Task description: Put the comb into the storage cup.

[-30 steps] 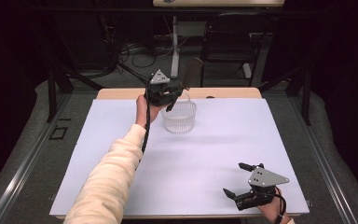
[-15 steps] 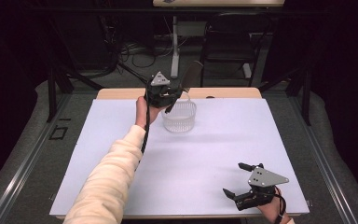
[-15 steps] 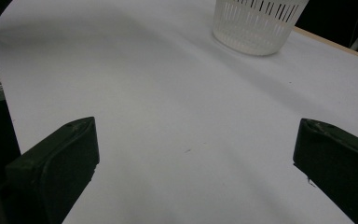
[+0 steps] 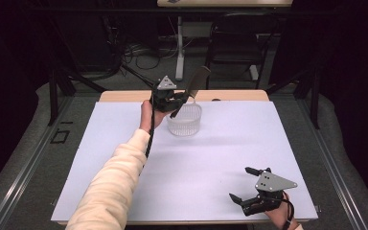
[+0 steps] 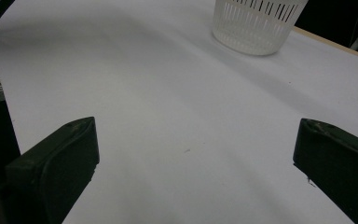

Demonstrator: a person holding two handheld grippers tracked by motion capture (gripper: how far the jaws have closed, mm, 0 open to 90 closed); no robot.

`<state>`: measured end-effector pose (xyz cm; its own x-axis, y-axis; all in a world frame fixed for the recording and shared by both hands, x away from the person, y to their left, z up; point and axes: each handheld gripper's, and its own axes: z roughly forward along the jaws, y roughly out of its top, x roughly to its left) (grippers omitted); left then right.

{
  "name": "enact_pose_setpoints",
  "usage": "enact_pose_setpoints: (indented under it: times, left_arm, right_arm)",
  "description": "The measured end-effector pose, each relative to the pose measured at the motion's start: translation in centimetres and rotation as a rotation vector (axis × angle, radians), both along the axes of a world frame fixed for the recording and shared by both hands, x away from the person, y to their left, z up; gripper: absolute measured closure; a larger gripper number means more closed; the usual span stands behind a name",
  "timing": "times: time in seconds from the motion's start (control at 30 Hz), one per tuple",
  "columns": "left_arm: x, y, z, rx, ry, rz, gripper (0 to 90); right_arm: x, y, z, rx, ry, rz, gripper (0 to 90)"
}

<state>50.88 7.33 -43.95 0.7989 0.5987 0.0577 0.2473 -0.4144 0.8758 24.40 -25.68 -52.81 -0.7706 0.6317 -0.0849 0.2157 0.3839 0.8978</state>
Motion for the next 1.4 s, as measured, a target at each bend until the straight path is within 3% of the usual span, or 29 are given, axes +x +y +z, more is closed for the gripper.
enact_pose_setpoints:
  times: [1.4]
  left_arm:
    - [0.5,-0.1,-1.3,0.082,0.005,-0.039,71.9]
  right_arm:
    - [0.1,0.1,-0.1,-0.01,0.009,0.009,0.0]
